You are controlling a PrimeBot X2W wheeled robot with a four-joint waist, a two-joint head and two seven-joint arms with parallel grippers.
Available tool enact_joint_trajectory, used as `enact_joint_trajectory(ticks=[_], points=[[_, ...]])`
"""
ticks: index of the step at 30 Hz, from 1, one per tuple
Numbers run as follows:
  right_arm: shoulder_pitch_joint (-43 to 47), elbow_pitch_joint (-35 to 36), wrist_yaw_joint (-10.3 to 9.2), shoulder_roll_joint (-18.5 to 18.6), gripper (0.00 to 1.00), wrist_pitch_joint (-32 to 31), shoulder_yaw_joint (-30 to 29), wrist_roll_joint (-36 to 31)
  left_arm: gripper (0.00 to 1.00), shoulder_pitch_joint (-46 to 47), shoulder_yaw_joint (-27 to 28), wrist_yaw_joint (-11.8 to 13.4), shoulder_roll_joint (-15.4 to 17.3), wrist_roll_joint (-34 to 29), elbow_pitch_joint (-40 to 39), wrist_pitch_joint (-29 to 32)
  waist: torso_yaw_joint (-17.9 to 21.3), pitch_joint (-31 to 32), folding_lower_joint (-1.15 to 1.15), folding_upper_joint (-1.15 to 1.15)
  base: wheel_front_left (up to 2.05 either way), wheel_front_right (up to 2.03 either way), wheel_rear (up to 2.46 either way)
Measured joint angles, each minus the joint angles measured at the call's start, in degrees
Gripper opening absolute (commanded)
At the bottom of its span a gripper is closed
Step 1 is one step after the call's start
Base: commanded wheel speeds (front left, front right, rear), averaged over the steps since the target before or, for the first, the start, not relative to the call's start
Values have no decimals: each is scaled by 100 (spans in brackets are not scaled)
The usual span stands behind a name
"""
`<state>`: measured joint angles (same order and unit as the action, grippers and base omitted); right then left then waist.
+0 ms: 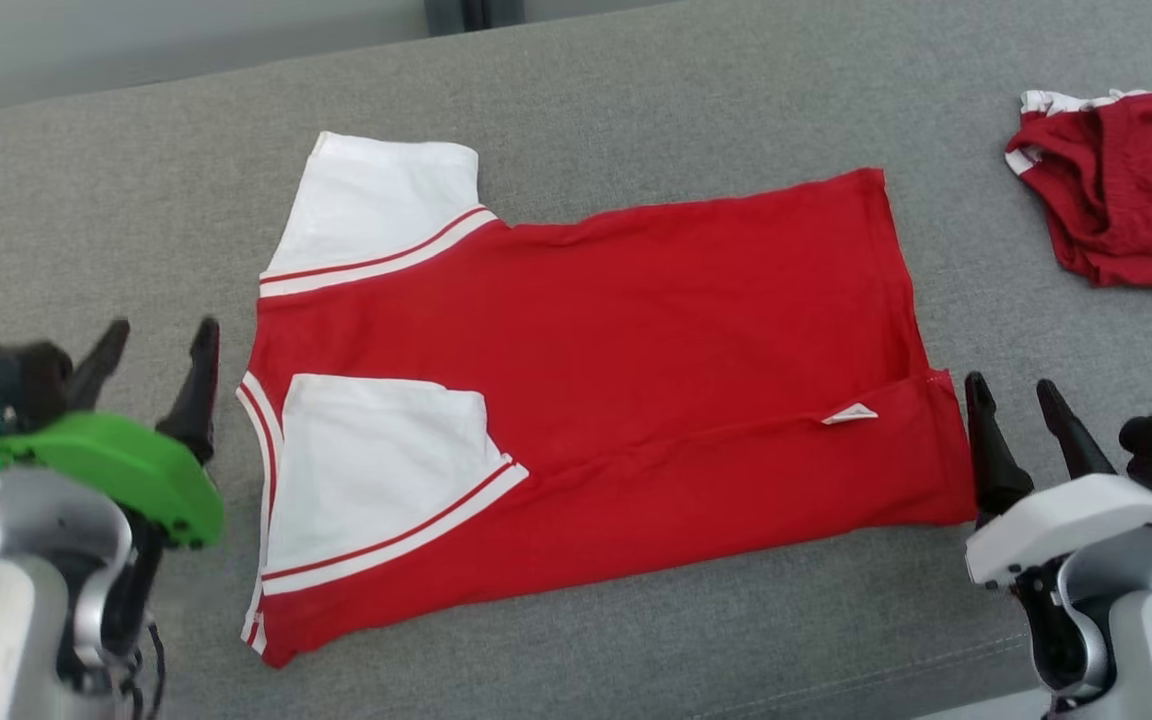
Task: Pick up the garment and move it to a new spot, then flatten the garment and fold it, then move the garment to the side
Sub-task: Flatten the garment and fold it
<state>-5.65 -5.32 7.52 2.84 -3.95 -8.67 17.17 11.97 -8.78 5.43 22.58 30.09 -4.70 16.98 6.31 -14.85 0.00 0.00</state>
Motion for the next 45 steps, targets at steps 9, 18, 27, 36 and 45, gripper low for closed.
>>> enact_joint_trajectory(ticks=[9, 18, 27, 36, 45], points=[[-984, 223, 0, 1, 100, -67, 683, -125, 100, 2796, -309, -552, 643, -345, 1001, 1182, 312, -623, 0, 0, 0, 0, 0], [-1688, 90, 0, 4, 100, 77, 1152, -127, 100, 4225, -773, -998, 809, -296, 1926, 2440, 782, -1348, 0, 0, 0, 0, 0], [-2078, -57, 0, 5, 100, 260, 1389, -63, 100, 4417, -787, -965, 1031, -87, 2269, 3238, 1265, -1812, 0, 0, 0, 0, 0], [-2315, -200, 0, 7, 100, 381, 1443, -64, 74, 4417, -590, -742, 1243, 0, 2360, 3438, 1611, -2090, 0, 0, 0, 0, 0], [-3101, -497, 0, 7, 100, 297, 1559, -583, 0, 4384, -595, -770, 1088, 208, 2191, 3354, 1534, -2127, 0, 0, 0, 0, 0]])
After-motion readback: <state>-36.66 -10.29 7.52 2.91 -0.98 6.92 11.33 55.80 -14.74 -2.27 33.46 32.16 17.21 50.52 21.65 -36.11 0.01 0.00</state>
